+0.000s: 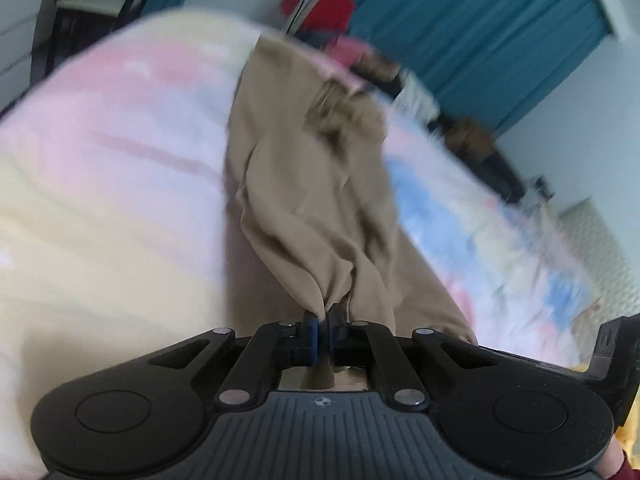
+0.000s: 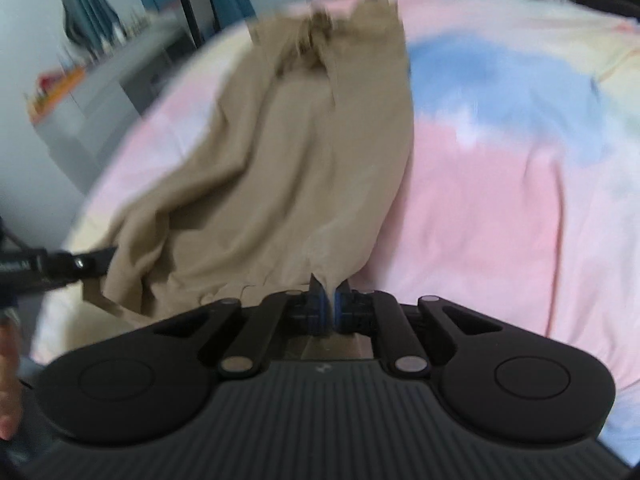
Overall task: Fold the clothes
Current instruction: 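Grasp the hem with both grippers and fold it toward the collar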
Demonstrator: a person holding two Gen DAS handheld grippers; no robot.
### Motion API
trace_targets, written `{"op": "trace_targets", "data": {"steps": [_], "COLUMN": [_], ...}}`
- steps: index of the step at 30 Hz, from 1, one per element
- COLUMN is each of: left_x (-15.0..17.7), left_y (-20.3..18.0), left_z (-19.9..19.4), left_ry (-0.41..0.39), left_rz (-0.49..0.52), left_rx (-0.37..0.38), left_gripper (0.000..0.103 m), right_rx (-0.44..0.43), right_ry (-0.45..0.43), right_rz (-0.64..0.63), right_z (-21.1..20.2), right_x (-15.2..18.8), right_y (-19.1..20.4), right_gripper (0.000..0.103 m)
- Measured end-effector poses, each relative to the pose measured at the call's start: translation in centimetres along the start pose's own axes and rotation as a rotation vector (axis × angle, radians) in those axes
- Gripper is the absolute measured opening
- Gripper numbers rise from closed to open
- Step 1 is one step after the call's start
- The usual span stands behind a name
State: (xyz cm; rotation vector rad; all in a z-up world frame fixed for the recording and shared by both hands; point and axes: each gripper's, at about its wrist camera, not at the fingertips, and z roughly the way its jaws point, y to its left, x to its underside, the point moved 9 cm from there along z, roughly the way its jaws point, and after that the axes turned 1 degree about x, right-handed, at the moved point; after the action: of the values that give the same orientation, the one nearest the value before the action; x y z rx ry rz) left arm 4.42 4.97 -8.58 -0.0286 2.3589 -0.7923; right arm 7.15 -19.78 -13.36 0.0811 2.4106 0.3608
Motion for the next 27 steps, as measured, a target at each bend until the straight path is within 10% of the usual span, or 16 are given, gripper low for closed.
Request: {"op": "trace_targets", "data": {"steps": [8, 16, 27], "left_x": [-1.8, 3.4, 0.1], "left_y": [-6.7, -11.6, -12.2], "left_z": [-8.8, -16.6, -12.9], "left_ry": [-0.147, -0.170, -0.156], "left_rz": [0.119, 0.237, 0.273], "left_rx": [0.018, 0.047, 0.000], "left_gripper": [0.004, 0.004, 0.004], "right_rx": [-0.117, -0.219, -0.237], "right_ry": [-0.206, -0.262, -0.276], "right_rz": [-0.019, -0.042, 0.073], "right_z": [-9.9, -17.0, -14.4], "right_x": [-5.0, -1.9, -4.1], "right_y": [2.3, 2.6, 1.6], "right_gripper": [0.008, 0.008, 0.008]}}
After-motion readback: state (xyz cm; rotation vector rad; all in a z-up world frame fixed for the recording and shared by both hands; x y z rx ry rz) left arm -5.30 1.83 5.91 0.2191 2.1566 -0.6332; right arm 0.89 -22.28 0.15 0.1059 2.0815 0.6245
